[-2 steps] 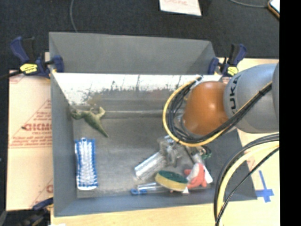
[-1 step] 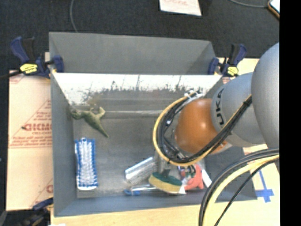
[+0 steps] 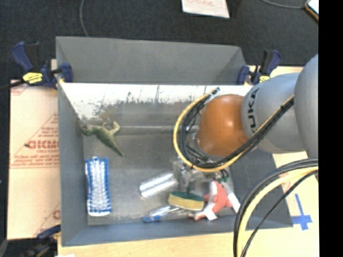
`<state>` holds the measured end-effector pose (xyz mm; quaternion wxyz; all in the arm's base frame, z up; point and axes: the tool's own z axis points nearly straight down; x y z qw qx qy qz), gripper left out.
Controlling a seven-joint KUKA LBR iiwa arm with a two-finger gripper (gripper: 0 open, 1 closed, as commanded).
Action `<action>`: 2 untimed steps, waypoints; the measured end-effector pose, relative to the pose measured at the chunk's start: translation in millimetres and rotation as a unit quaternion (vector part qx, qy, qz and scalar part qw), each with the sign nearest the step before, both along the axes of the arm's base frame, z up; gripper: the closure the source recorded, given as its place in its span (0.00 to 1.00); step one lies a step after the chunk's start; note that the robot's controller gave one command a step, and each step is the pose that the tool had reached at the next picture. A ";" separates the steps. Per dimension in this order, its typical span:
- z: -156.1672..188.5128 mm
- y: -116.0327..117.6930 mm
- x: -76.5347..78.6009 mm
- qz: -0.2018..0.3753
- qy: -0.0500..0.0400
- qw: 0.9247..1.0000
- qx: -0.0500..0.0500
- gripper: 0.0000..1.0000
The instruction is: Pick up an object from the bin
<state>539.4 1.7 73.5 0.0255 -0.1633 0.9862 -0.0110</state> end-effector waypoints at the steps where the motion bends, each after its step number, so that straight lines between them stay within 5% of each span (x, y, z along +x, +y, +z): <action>1: 0.0 0.0 0.0 0.000 0.000 1.000 0.000 1.00; 2: 2.2 12.8 -15.7 -0.040 -0.010 0.999 0.001 1.00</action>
Offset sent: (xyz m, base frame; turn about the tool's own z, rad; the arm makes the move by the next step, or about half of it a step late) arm -0.0215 0.0168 -0.0035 0.0774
